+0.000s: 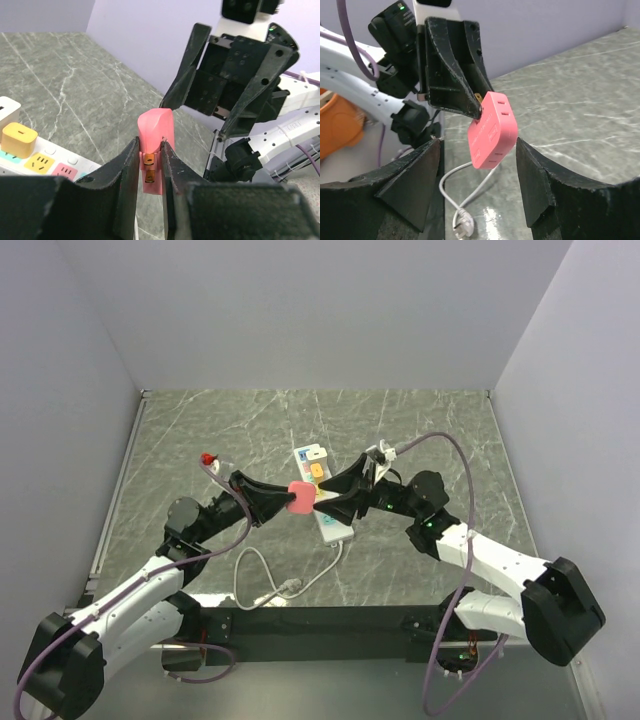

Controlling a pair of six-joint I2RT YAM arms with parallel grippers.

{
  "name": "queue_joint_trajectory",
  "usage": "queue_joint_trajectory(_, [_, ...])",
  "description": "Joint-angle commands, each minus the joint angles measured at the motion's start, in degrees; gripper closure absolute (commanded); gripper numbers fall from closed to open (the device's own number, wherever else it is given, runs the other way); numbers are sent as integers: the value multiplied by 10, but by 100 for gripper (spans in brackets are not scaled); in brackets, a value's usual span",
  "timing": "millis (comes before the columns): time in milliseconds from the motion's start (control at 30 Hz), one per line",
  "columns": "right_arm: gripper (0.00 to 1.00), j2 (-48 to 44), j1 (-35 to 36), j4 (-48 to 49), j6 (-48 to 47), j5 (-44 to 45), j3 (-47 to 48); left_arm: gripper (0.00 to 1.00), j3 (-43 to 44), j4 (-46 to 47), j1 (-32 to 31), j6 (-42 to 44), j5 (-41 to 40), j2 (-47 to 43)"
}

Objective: Insert the plug

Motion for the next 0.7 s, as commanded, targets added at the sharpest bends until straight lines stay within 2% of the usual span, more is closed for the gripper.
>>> queue_joint_trajectory(0, [32, 24, -3, 63, 32, -43, 10, 80, 17, 51, 2, -5, 22, -1])
queue_joint_trajectory(300, [36, 60, -2, 99, 46, -65, 18, 80, 17, 87, 1, -18, 38, 15])
queue_joint_trajectory(667, [57, 87, 10, 179, 84, -103, 14, 80, 15, 151, -19, -30, 50, 54])
